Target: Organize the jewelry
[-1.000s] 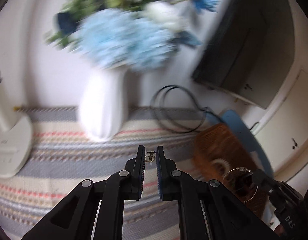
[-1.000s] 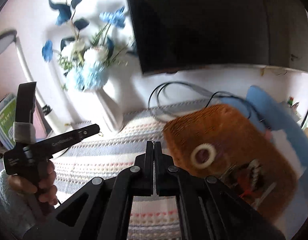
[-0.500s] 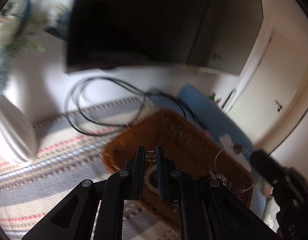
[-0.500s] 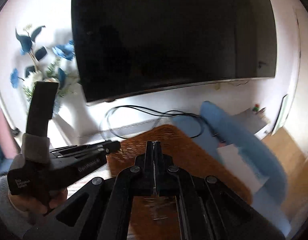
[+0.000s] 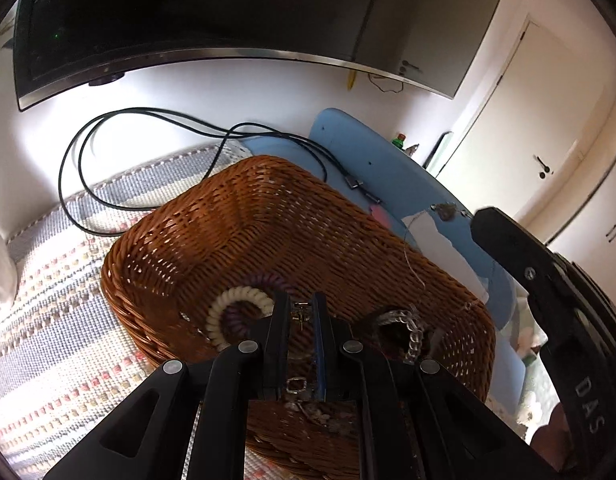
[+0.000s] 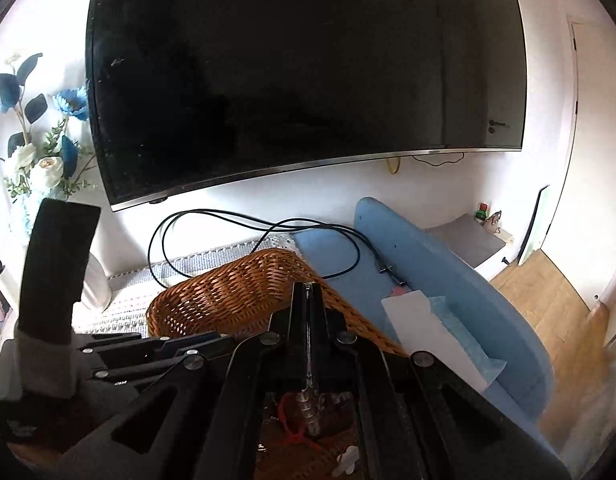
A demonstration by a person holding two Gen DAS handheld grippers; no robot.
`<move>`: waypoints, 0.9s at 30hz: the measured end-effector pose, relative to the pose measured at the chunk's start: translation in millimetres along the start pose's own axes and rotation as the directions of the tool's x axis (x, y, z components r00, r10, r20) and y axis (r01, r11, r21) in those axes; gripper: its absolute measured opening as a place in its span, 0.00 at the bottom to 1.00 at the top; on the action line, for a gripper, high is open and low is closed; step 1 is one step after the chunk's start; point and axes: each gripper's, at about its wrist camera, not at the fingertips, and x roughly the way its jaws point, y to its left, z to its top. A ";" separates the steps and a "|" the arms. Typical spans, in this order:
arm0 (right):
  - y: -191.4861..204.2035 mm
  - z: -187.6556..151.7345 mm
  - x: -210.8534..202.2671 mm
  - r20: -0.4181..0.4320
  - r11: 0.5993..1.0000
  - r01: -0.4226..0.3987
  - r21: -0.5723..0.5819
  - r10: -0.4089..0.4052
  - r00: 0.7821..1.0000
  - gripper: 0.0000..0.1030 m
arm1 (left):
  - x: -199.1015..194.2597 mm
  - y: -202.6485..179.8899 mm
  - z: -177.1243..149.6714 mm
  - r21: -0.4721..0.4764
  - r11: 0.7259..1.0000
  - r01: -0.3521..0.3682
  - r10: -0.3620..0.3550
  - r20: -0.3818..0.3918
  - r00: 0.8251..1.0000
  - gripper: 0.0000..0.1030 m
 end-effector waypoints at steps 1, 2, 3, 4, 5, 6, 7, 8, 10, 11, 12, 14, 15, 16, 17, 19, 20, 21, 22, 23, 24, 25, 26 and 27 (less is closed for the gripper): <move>-1.3 0.0 0.4 -0.001 1.000 0.001 0.001 -0.001 1.000 0.02 | -0.2 -2.4 -0.2 0.005 1.000 -0.002 0.002 0.000 1.000 0.10; -2.4 -0.4 1.0 -0.002 1.000 0.003 0.003 -0.003 1.000 0.02 | -1.3 -4.5 0.0 0.008 1.000 -0.004 0.004 -0.001 1.000 0.10; -3.6 -1.0 2.0 -0.006 1.000 0.005 0.005 -0.005 1.000 0.02 | -1.9 -6.7 -0.5 0.014 1.000 -0.007 0.007 -0.003 1.000 0.10; -4.3 -1.4 2.7 -0.011 1.000 0.005 0.008 -0.005 1.000 0.02 | -1.7 -7.9 -0.4 0.017 1.000 -0.009 0.009 -0.004 1.000 0.10; -5.5 -1.8 3.5 -0.017 1.000 0.005 0.013 -0.005 1.000 0.02 | -1.4 -9.0 -0.1 0.019 1.000 -0.010 0.010 -0.005 1.000 0.10; -6.9 -2.6 4.3 -0.022 1.000 0.005 0.020 -0.005 1.000 0.02 | -0.5 -10.2 -0.1 0.021 1.000 -0.010 0.010 -0.006 1.000 0.10; -8.0 -3.1 5.2 -0.026 1.000 0.005 0.024 -0.005 1.000 0.02 | 0.4 -11.2 -0.2 0.024 1.000 -0.010 0.010 -0.007 1.000 0.10; -8.8 -3.5 5.5 -0.029 1.000 0.005 0.028 -0.004 1.000 0.02 | 1.8 -10.5 0.2 0.025 1.000 -0.011 0.011 -0.009 1.000 0.10; -10.1 -4.0 5.7 -0.031 0.999 0.007 0.034 -0.006 0.999 0.02 | 3.1 -10.3 0.9 0.028 1.000 -0.014 0.014 -0.012 1.000 0.10; -10.9 -4.0 5.4 -0.030 0.999 0.008 0.038 -0.007 1.000 0.02 | 4.0 -10.2 1.2 0.027 0.999 -0.018 0.018 -0.013 1.000 0.10; -12.2 -4.2 5.3 -0.028 0.999 0.010 0.044 -0.009 1.000 0.02 | 5.2 -9.5 1.7 0.025 0.999 -0.027 0.028 -0.018 0.999 0.10; -13.6 -4.3 5.2 -0.030 0.999 0.011 0.051 -0.010 1.000 0.02 | 7.5 -7.3 2.2 0.018 0.999 -0.033 0.033 -0.034 0.999 0.11; -13.9 -4.3 5.3 -0.032 0.999 0.009 0.053 -0.007 0.999 0.02 | 9.1 -5.6 2.1 0.011 0.999 -0.036 0.037 -0.043 0.998 0.11; -14.6 -4.3 5.0 -0.035 0.998 0.004 0.057 -0.002 0.999 0.02 | 9.8 -3.1 2.0 -0.002 0.999 -0.045 0.045 -0.049 0.998 0.11; -14.8 -4.1 4.7 -0.040 0.998 0.001 0.061 0.002 0.999 0.02 | 10.1 -0.9 1.8 -0.014 0.999 -0.050 0.050 -0.053 0.997 0.11; -16.5 -2.8 4.8 -0.066 0.997 -0.017 0.078 0.022 0.998 0.03 | 7.7 4.9 2.4 -0.051 0.997 -0.053 0.050 -0.064 0.997 0.13; -17.4 -1.9 4.8 -0.079 0.996 -0.021 0.087 0.028 0.996 0.06 | 6.3 6.5 3.8 -0.065 0.996 -0.055 0.050 -0.069 0.996 0.18; -18.3 -0.6 4.4 -0.090 0.995 -0.023 0.094 0.032 0.995 0.16 | 3.8 8.5 5.9 -0.081 0.995 -0.058 0.051 -0.078 0.996 0.23; -18.9 0.9 3.5 -0.101 0.995 -0.026 0.101 0.036 0.994 0.24 | 1.5 9.3 7.4 -0.089 0.994 -0.057 0.050 -0.084 0.995 0.33; -19.8 2.8 2.0 -0.113 0.994 -0.027 0.110 0.040 0.993 0.37 | -2.5 9.8 10.0 -0.102 0.994 -0.051 0.041 -0.093 0.995 0.41; -21.1 6.1 -0.9 -0.133 0.992 -0.017 0.124 0.033 0.991 0.42 | -6.0 9.5 10.6 -0.112 0.993 -0.041 0.030 -0.099 0.995 0.44; -21.9 10.3 -4.7 -0.149 0.991 0.005 0.132 0.015 0.989 0.42 | -10.7 10.0 13.0 -0.130 0.991 -0.020 0.006 -0.109 0.994 0.49; -22.9 14.1 -10.2 -0.146 0.990 0.018 0.138 0.002 0.989 0.42 | -14.7 10.1 14.9 -0.142 0.990 -0.007 -0.010 -0.112 0.994 0.51; -23.2 19.8 -18.4 -0.130 0.990 0.032 0.138 -0.014 0.991 0.45 | -21.2 9.7 18.1 -0.152 0.988 -0.006 -0.010 -0.110 0.994 0.52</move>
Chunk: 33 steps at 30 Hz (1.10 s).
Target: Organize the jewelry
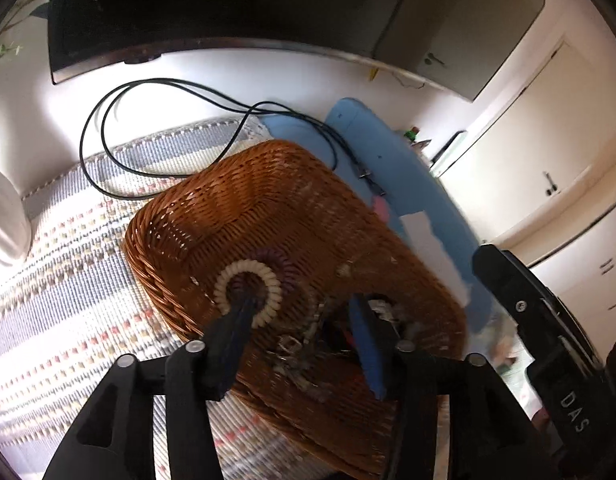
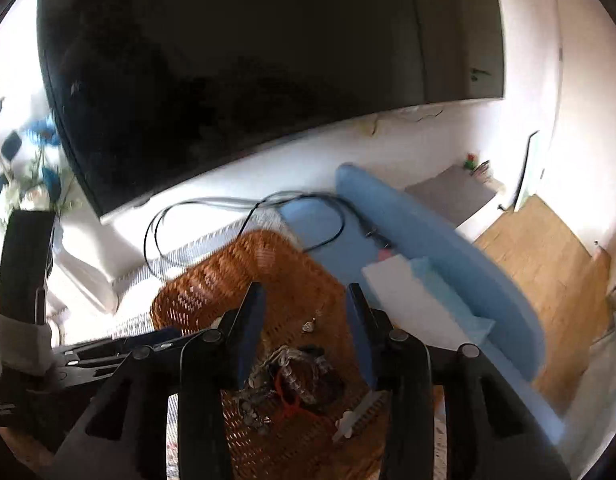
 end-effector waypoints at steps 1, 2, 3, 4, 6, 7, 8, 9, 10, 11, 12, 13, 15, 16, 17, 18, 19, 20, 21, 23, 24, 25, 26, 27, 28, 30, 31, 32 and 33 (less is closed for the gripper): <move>1.2 3.6 -6.0 0.010 1.000 0.017 -0.008 -0.017 1.000 0.48 | -4.4 -1.0 1.3 -0.001 1.000 -0.014 0.014 0.004 1.000 0.54; 3.9 8.1 -11.8 0.014 0.999 0.041 -0.026 -0.041 0.999 0.55 | -8.4 -2.2 2.5 0.001 0.999 -0.035 0.035 0.006 0.999 0.54; 6.9 12.9 -16.9 0.011 0.997 0.064 -0.053 -0.064 0.998 0.58 | -12.9 -3.6 3.6 0.005 0.998 -0.067 0.067 0.005 0.998 0.54; 9.0 16.2 -20.5 0.006 0.994 0.078 -0.072 -0.078 0.997 0.59 | -17.1 -5.0 4.9 0.009 0.995 -0.095 0.095 -0.002 0.995 0.54; 12.5 21.6 -26.0 -0.021 0.990 0.109 -0.095 -0.111 0.994 0.61 | -21.9 -7.7 5.4 0.027 0.990 -0.136 0.137 -0.035 0.990 0.54; 12.7 23.1 -26.9 -0.042 0.988 0.124 -0.094 -0.129 0.991 0.61 | -23.4 -9.7 4.8 0.035 0.987 -0.154 0.156 -0.044 0.987 0.54; 12.2 24.5 -26.9 -0.072 0.986 0.140 -0.086 -0.146 0.987 0.62 | -26.4 -12.4 3.4 0.041 0.982 -0.182 0.184 -0.043 0.982 0.54; 10.5 25.3 -26.0 -0.109 0.986 0.147 -0.072 -0.155 0.982 0.62 | -30.7 -15.3 0.8 0.046 0.978 -0.205 0.207 -0.035 0.978 0.54; 8.3 24.9 -25.5 -0.142 0.988 0.147 -0.057 -0.153 0.978 0.62 | -33.3 -17.6 -0.9 0.055 0.974 -0.221 0.223 -0.027 0.974 0.54; 5.8 24.0 -25.2 -0.165 0.989 0.144 -0.045 -0.150 0.975 0.62 | -36.1 -20.3 -2.3 0.064 0.970 -0.235 0.237 -0.021 0.971 0.54; 2.7 22.9 -25.6 -0.189 0.989 0.146 -0.034 -0.150 0.971 0.62 | -40.4 -23.5 -2.8 0.072 0.966 -0.248 0.249 -0.012 0.968 0.54; 0.7 22.1 -26.6 -0.200 0.988 0.151 -0.029 -0.154 0.968 0.62 | -43.3 -25.0 -3.3 0.074 0.966 -0.249 0.251 -0.009 0.968 0.54; -3.7 19.4 -27.5 -0.221 0.986 0.163 -0.019 -0.163 0.961 0.62 | -50.8 -30.9 -4.7 0.071 0.968 -0.239 0.240 -0.001 0.971 0.54; -5.5 18.0 -28.0 -0.232 0.986 0.164 -0.012 -0.162 0.959 0.62 | -53.6 -31.9 -4.7 0.067 0.970 -0.232 0.233 -0.002 0.973 0.54; -7.4 16.7 -29.0 -0.242 0.987 0.162 -0.003 -0.158 0.957 0.61 | -57.5 -33.6 -4.6 0.063 0.972 -0.227 0.228 -0.004 0.974 0.54; -9.0 15.0 -30.1 -0.252 0.987 0.161 0.005 -0.154 0.955 0.61 | -61.1 -36.2 -4.9 0.061 0.972 -0.226 0.227 0.002 0.974 0.54; -10.3 14.8 -30.9 -0.257 0.987 0.162 0.011 -0.153 0.954 0.62 | -63.3 -38.0 -5.0 0.062 0.972 -0.226 0.226 0.011 0.974 0.55; -11.5 14.4 -31.9 -0.260 0.986 0.164 0.019 -0.153 0.953 0.61 | -66.6 -39.5 -5.5 0.066 0.972 -0.224 0.223 0.022 0.975 0.61; -13.2 14.0 -32.8 -0.262 0.986 0.167 0.029 -0.154 0.953 0.61 | -67.1 -40.4 -6.4 0.067 0.972 -0.225 0.224 0.026 0.974 0.64; -14.7 13.9 -32.6 -0.267 0.985 0.170 0.036 -0.154 0.951 0.61 | -66.0 -40.2 -7.2 0.071 0.962 -0.264 0.262 0.025 0.965 0.65; -14.5 13.8 -32.0 -0.269 0.985 0.172 0.033 -0.157 0.950 0.61 | -65.1 -38.8 -8.0 0.073 0.956 -0.283 0.282 0.024 0.959 0.65; -14.2 13.9 -32.1 -0.269 0.984 0.174 0.032 -0.159 0.950 0.61 | -64.9 -37.2 -8.1 0.067 0.956 -0.286 0.285 0.022 0.958 0.65; -14.8 13.9 -32.7 -0.268 0.984 0.174 0.033 -0.160 0.950 0.62 | -64.9 -34.0 -7.9 0.051 0.957 -0.284 0.284 0.019 0.959 0.65; -15.5 13.6 -33.4 -0.268 0.984 0.174 0.034 -0.158 0.950 0.62 | -65.1 -32.3 -8.0 0.039 0.958 -0.284 0.283 0.019 0.959 0.65; -15.5 13.6 -33.3 -0.269 0.984 0.174 0.032 -0.159 0.950 0.62 | -64.9 -29.5 -7.9 0.026 0.957 -0.290 0.290 0.020 0.957 0.65; -16.2 12.8 -33.4 -0.270 0.984 0.176 0.035 -0.160 0.949 0.62 | -62.4 -26.8 -8.2 0.023 0.944 -0.329 0.329 0.011 0.944 0.65; -16.5 12.5 -33.6 -0.269 0.984 0.175 0.039 -0.158 0.950 0.62 | -59.6 -25.3 -8.8 0.025 0.933 -0.358 0.358 0.000 0.934 0.65; -16.8 12.2 -33.9 -0.268 0.984 0.176 0.042 -0.158 0.950 0.62 | -58.0 -23.5 -9.7 0.023 0.928 -0.371 0.371 -0.005 0.928 0.65; -17.7 12.1 -34.2 -0.270 0.984 0.175 0.041 -0.158 0.950 0.62 | -57.1 -21.8 -10.3 0.019 0.928 -0.373 0.373 -0.008 0.928 0.65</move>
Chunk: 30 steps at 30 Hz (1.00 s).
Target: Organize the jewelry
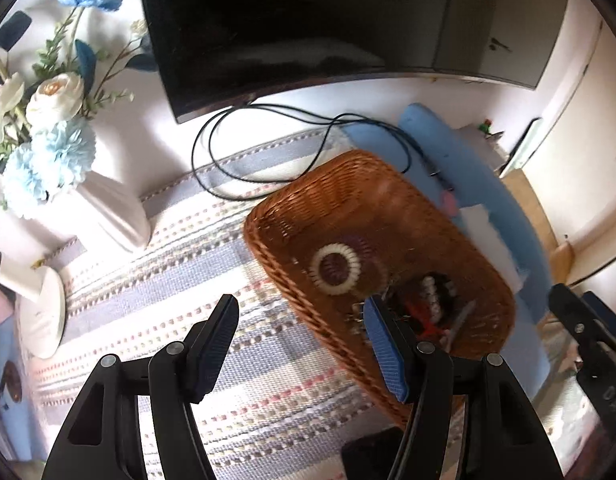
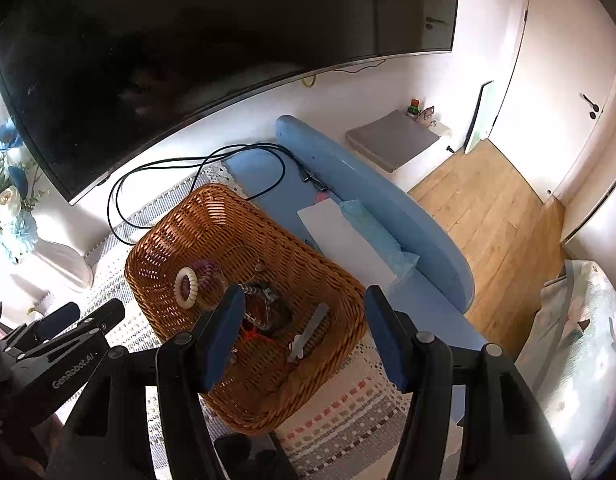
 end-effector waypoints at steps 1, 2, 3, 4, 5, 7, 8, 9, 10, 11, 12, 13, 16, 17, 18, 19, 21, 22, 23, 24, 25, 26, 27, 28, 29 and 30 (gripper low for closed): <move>-0.1 0.1 0.7 -0.002 1.000 -0.001 -0.001 0.001 1.000 0.62 | 1.4 1.9 -0.6 -0.008 1.000 0.002 -0.002 -0.006 1.000 0.65; -0.3 0.0 1.0 -0.003 1.000 -0.002 0.000 0.002 1.000 0.62 | 2.0 2.9 -0.6 -0.010 1.000 0.004 -0.004 -0.008 1.000 0.65; -0.4 -0.3 1.8 -0.005 1.000 -0.003 0.002 0.003 1.000 0.62 | 2.1 3.7 -0.8 -0.012 1.000 0.006 -0.006 -0.008 1.000 0.65; -0.8 -0.3 2.2 -0.006 1.000 -0.002 0.003 0.002 1.000 0.62 | 1.8 4.3 -0.8 -0.012 1.000 0.005 -0.005 -0.007 1.000 0.65; -1.1 -0.2 2.8 -0.007 1.000 -0.001 0.003 0.001 1.000 0.62 | 1.1 4.6 -1.1 -0.013 1.000 0.005 -0.005 -0.004 1.000 0.65; -1.7 -0.3 3.8 -0.011 1.000 -0.001 0.004 0.001 1.000 0.62 | 0.3 4.9 -1.0 -0.013 1.000 0.009 -0.009 -0.003 1.000 0.65; -2.1 0.0 4.2 -0.012 1.000 -0.002 0.005 0.002 1.000 0.62 | -0.1 5.0 -1.3 -0.012 1.000 0.011 -0.011 -0.002 1.000 0.65; -1.7 -0.1 4.4 -0.013 1.000 -0.002 0.004 0.002 1.000 0.62 | -0.2 5.0 -1.4 -0.011 1.000 0.012 -0.012 -0.003 1.000 0.65; -1.8 -0.4 4.2 -0.012 1.000 -0.001 0.004 0.001 1.000 0.62 | -0.3 4.3 -1.6 -0.010 1.000 0.013 -0.013 -0.004 1.000 0.65; -1.7 -0.5 4.3 -0.013 1.000 0.000 0.004 0.001 1.000 0.62 | 0.0 3.8 -1.5 -0.010 1.000 0.014 -0.014 -0.005 1.000 0.65; -1.6 -0.6 4.3 -0.014 1.000 -0.001 0.004 0.001 1.000 0.62 | 0.0 3.5 -1.6 -0.010 1.000 0.016 -0.016 -0.006 1.000 0.65; -2.0 -1.0 4.2 -0.015 1.000 -0.002 0.004 0.002 1.000 0.62 | -0.2 3.3 -1.8 -0.009 1.000 0.017 -0.017 -0.006 1.000 0.65; -2.8 -2.1 4.6 -0.022 1.000 -0.018 0.013 0.019 1.000 0.62 | -1.4 3.0 -1.9 -0.008 1.000 0.022 -0.022 -0.003 1.000 0.65; -2.9 -2.2 4.6 -0.022 1.000 -0.020 0.013 0.020 1.000 0.62 | -1.8 2.9 -2.2 -0.007 1.000 0.023 -0.023 -0.003 1.000 0.65; -2.6 -2.6 4.3 -0.022 1.000 -0.019 0.012 0.019 1.000 0.62 | -2.0 2.7 -2.2 -0.006 1.000 0.025 -0.025 -0.004 1.000 0.65; -2.4 -3.0 4.1 -0.021 1.000 -0.018 0.012 0.018 1.000 0.62 | -2.4 2.4 -2.4 -0.005 1.000 0.027 -0.027 -0.004 1.000 0.65; -2.3 -3.0 4.3 -0.023 1.000 -0.022 0.014 0.022 0.999 0.62 | -3.0 1.9 -2.5 -0.003 0.999 0.034 -0.034 -0.004 0.999 0.65; -2.2 -3.0 4.3 -0.024 1.000 -0.023 0.015 0.023 0.999 0.62 | -3.3 1.5 -2.6 -0.001 0.999 0.037 -0.037 -0.005 0.999 0.65; -2.1 -2.8 4.2 -0.024 1.000 -0.023 0.015 0.023 0.999 0.62 | -3.5 1.5 -2.6 -0.001 0.999 0.040 -0.040 -0.005 0.999 0.65; -2.2 -2.4 4.4 -0.024 1.000 -0.023 0.014 0.023 0.999 0.62 | -3.9 1.3 -2.8 0.000 0.999 0.045 -0.045 -0.004 0.999 0.65; -2.3 -2.4 4.4 -0.024 1.000 -0.023 0.014 0.023 0.999 0.62 | -4.2 1.3 -2.8 0.000 0.999 0.047 -0.047 -0.004 0.999 0.65; -2.4 -2.4 4.4 -0.024 1.000 -0.023 0.015 0.024 0.999 0.62 | -4.3 1.2 -2.9 0.001 0.999 0.047 -0.047 -0.004 0.999 0.65; -2.4 -2.3 4.4 -0.023 1.000 -0.023 0.014 0.023 0.999 0.62 | -4.4 1.1 -2.9 0.002 0.999 0.048 -0.048 -0.004 0.999 0.65; -2.5 -2.4 4.2 -0.023 1.000 -0.022 0.015 0.022 0.999 0.62 | -4.6 1.0 -2.9 0.003 0.999 0.049 -0.049 -0.004 0.999 0.65; -2.4 -2.2 4.3 -0.023 1.000 -0.021 0.015 0.022 1.000 0.62 | -4.8 1.0 -2.9 0.004 0.999 0.051 -0.051 -0.004 0.999 0.65; -2.6 -2.4 4.1 -0.023 1.000 -0.020 0.016 0.021 1.000 0.62 | -4.8 1.0 -3.0 0.004 0.999 0.052 -0.052 -0.003 0.999 0.65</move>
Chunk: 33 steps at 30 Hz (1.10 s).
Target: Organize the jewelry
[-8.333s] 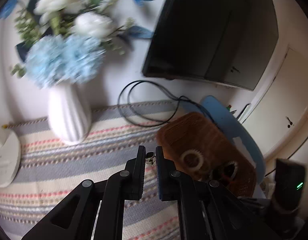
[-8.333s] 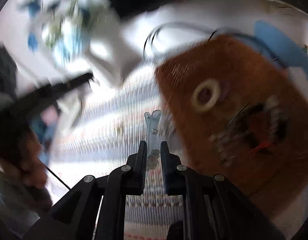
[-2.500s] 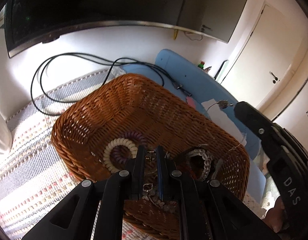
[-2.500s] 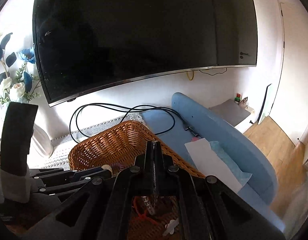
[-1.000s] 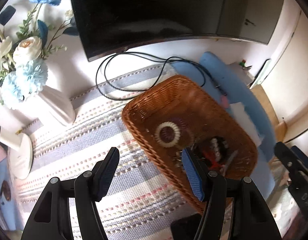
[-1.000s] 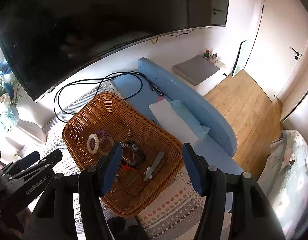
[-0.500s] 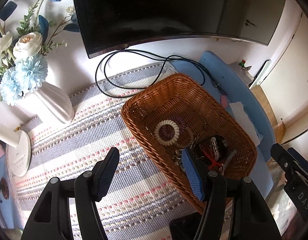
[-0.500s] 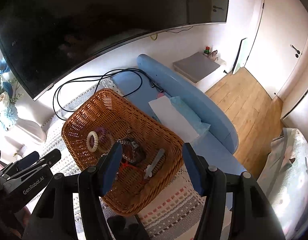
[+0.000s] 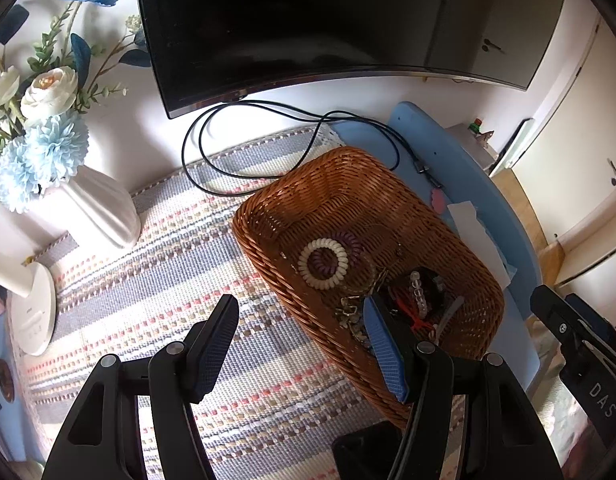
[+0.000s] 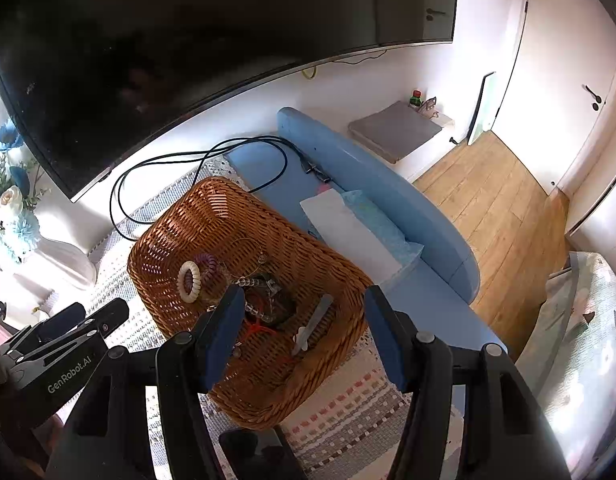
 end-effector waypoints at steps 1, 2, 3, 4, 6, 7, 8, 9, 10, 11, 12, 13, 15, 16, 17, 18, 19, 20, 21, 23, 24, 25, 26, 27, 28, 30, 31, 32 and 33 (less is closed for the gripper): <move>-0.1 -0.3 -0.2 -0.001 1.000 0.001 0.001 -0.001 1.000 0.62 | -0.3 0.1 0.0 0.000 1.000 0.002 -0.002 0.000 1.000 0.65; -0.3 -0.3 -0.3 -0.001 1.000 0.000 0.001 0.000 1.000 0.62 | -0.3 -0.1 0.0 0.000 1.000 0.002 -0.002 0.000 1.000 0.65; -0.3 -0.2 -0.3 -0.002 1.000 -0.001 0.001 0.001 1.000 0.62 | -0.5 -0.1 -0.1 -0.001 1.000 0.003 -0.003 0.001 1.000 0.65; -0.3 -0.5 -0.4 -0.002 1.000 -0.001 0.002 0.001 1.000 0.62 | -0.4 -0.3 -0.1 -0.001 1.000 0.002 -0.002 0.001 1.000 0.65; -0.2 -0.6 -0.5 -0.001 1.000 0.000 0.000 0.000 1.000 0.62 | -0.3 -0.2 0.0 0.000 1.000 0.003 -0.003 0.001 1.000 0.65; -0.3 -0.8 -0.6 -0.001 1.000 0.000 0.001 0.000 1.000 0.62 | -0.3 -0.3 0.0 0.000 1.000 0.004 -0.004 0.000 1.000 0.65; -0.3 -0.9 -0.6 0.000 1.000 0.000 0.002 0.000 1.000 0.62 | -0.4 -0.4 -0.2 0.001 1.000 0.004 -0.004 0.000 1.000 0.65; -0.1 -0.8 -0.5 -0.001 1.000 -0.001 0.002 0.001 1.000 0.62 | -0.8 -0.6 -0.4 0.002 1.000 0.005 -0.005 0.000 1.000 0.65; 0.0 -0.5 -0.3 -0.002 1.000 -0.002 0.001 0.002 1.000 0.62 | -1.3 -1.0 -0.6 0.003 1.000 0.006 -0.006 0.001 1.000 0.65; 0.2 -0.6 -0.5 -0.002 1.000 -0.002 0.001 0.002 1.000 0.62 | -1.8 -1.5 -0.9 0.003 1.000 0.006 -0.006 0.002 1.000 0.65; 0.3 -0.6 -0.5 -0.002 1.000 -0.002 0.000 0.002 1.000 0.62 | -2.1 -1.8 -1.0 0.004 1.000 0.007 -0.007 0.003 1.000 0.65; 0.3 -0.5 -0.4 -0.003 1.000 -0.002 0.000 0.002 1.000 0.62 | -2.4 -1.8 -1.1 0.004 1.000 0.007 -0.007 0.004 1.000 0.65; 0.2 -1.0 -1.0 -0.003 1.000 -0.003 0.001 0.003 1.000 0.62 | -2.5 -1.6 -1.1 0.004 1.000 0.007 -0.007 0.004 1.000 0.65; 0.5 -1.5 -1.2 -0.004 1.000 -0.004 0.001 0.004 1.000 0.62 | -2.8 -1.6 -1.2 0.004 1.000 0.007 -0.007 0.005 1.000 0.65; 0.4 -2.5 -1.9 -0.004 1.000 -0.004 0.002 0.004 1.000 0.62 | -3.1 -1.8 -1.2 0.004 1.000 0.007 -0.007 0.006 1.000 0.65; 0.4 -2.6 -1.9 -0.003 1.000 -0.003 0.003 0.003 1.000 0.62 | -3.2 -1.2 -1.1 0.004 1.000 0.008 -0.008 0.007 1.000 0.65; 0.4 -2.5 -1.8 -0.003 1.000 -0.003 0.002 0.003 1.000 0.62 | -3.6 -1.3 -1.1 0.004 1.000 0.008 -0.008 0.008 1.000 0.65; 0.3 -2.5 -1.8 -0.003 1.000 -0.003 0.002 0.003 1.000 0.62 | -3.7 -1.1 -1.2 0.005 1.000 0.008 -0.009 0.009 1.000 0.65; 0.3 -2.6 -1.8 -0.002 1.000 -0.003 0.002 0.003 1.000 0.62 | -4.0 -1.0 -1.3 0.005 1.000 0.009 -0.009 0.010 1.000 0.65; 0.1 -2.4 -1.6 -0.003 1.000 -0.004 0.002 0.004 1.000 0.62 | -4.2 -1.4 -1.5 0.008 1.000 0.010 -0.010 0.011 1.000 0.65; -0.1 -2.4 -1.6 -0.003 1.000 -0.005 0.001 0.005 1.000 0.62 | -4.3 -1.7 -1.6 0.010 1.000 0.010 -0.010 0.011 1.000 0.65; -0.2 -2.4 -1.5 -0.003 1.000 -0.004 0.001 0.004 1.000 0.62 | -4.3 -2.0 -1.6 0.011 1.000 0.011 -0.011 0.011 1.000 0.65; -0.3 -2.3 -1.4 -0.003 1.000 -0.005 0.000 0.005 1.000 0.62 | -4.1 -2.1 -1.7 0.011 1.000 0.011 -0.011 0.010 1.000 0.65; -0.3 -2.3 -1.4 -0.004 1.000 -0.006 0.000 0.006 1.000 0.62 | -4.2 -2.3 -1.7 0.010 1.000 0.010 -0.011 0.010 1.000 0.65; -0.1 -2.6 -1.7 -0.004 1.000 -0.006 0.001 0.006 1.000 0.62 | -4.1 -2.6 -1.8 0.011 1.000 0.010 -0.010 0.010 1.000 0.65; 0.7 -3.8 -2.5 -0.005 1.000 -0.005 0.003 0.005 1.000 0.62 | -4.2 -2.8 -1.8 0.010 1.000 0.008 -0.008 0.011 1.000 0.65; 0.9 -4.3 -2.8 -0.007 1.000 -0.005 0.005 0.005 1.000 0.62 | -4.3 -3.1 -1.9 0.010 1.000 0.008 -0.008 0.011 1.000 0.65; 1.1 -4.7 -3.0 -0.008 1.000 -0.005 0.006 0.005 1.000 0.62 | -4.1 -3.1 -1.9 0.012 1.000 0.009 -0.009 0.011 1.000 0.65; 1.6 -5.2 -3.2 -0.009 1.000 -0.006 0.007 0.006 1.000 0.62 | -4.2 -3.5 -2.0 0.013 1.000 0.009 -0.009 0.010 1.000 0.65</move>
